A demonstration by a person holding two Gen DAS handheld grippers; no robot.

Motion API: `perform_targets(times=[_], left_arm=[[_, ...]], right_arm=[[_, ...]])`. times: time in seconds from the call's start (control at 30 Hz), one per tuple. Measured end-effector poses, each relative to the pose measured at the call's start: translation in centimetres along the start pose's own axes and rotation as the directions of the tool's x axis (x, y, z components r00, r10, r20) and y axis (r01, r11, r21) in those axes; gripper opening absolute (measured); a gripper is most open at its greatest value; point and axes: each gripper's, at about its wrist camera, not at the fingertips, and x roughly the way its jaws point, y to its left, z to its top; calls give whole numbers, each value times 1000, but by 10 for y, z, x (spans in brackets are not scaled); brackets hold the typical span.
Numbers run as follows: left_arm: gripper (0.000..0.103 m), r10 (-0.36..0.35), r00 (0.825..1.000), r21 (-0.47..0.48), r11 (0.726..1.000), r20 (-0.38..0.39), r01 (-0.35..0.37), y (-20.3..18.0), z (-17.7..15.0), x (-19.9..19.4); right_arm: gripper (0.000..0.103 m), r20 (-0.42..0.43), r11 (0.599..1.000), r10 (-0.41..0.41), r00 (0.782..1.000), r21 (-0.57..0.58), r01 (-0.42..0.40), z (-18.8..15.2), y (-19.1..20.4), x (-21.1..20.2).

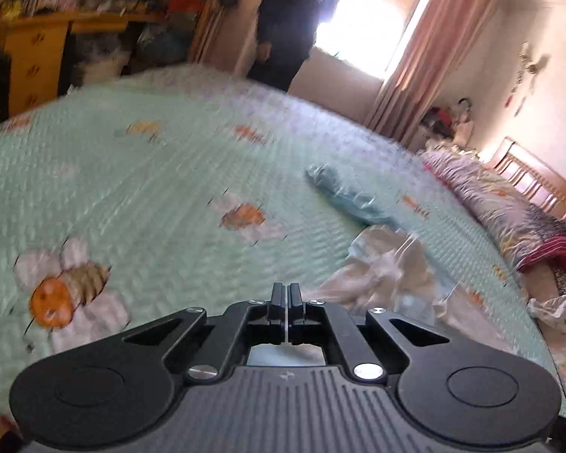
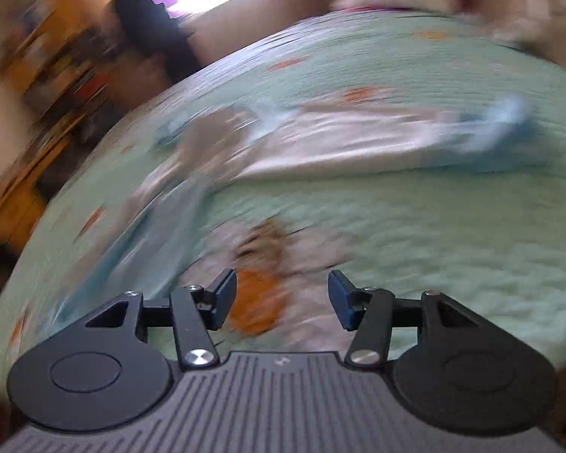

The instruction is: Fold clothes

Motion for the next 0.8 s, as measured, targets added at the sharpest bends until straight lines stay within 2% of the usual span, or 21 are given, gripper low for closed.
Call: perform_targets(times=[0.07,0.13,0.17,0.23,0.3,0.37,0.4,0.43,0.47,0.53,0.6,0.67,0.73,0.8], left_arm=[[2,9,998,-42,999,-56,-12,11,-10,8],[4,-11,994,-96,995,-105,1,18,-21,17],[4,-24,992,-110,994,-122,11,21,-27,19],[12,-43,988,-113,993,-147,27,23,-36,22],[16,-61,984,-114,993,-166,42,20,-41,26],[17,-71,982,-112,992,-176,51,17,-44,26],[18,-74,981,-109,993,-178,55,16,-46,25],[23,-76,981,-105,993,-178,58,15,-47,24],[26,-79,981,-105,993,-178,60,16,-47,24],[31,-77,982,-112,992,-175,58,20,-48,23],[31,-73,982,-125,991,-173,52,25,-49,23],[35,-70,982,-138,989,-176,46,30,-51,25],[36,-69,978,-140,989,-196,42,29,-54,33],[36,-73,972,-138,990,-223,42,27,-58,42]], right_arm=[[56,-40,983,61,997,-171,-67,-11,43,7],[56,-67,922,130,989,-359,-145,-25,91,8],[56,-74,876,171,983,-445,-186,-33,113,7],[61,-99,757,247,964,-602,-255,-50,155,7],[63,-117,637,252,961,-727,-256,-66,188,15],[60,-92,566,189,978,-803,-185,-79,204,34],[47,-76,530,158,985,-835,-149,-85,211,43],[7,-50,527,129,990,-842,-111,-86,211,50],[6,-40,547,113,993,-832,-96,-82,205,53],[4,16,625,98,995,-779,-49,-68,187,43],[4,157,694,46,987,-715,82,-48,162,9],[4,222,778,27,975,-617,119,-25,125,-31],[4,301,825,-50,952,-525,210,-12,89,-63],[4,337,842,-130,933,-459,283,-8,60,-81]])
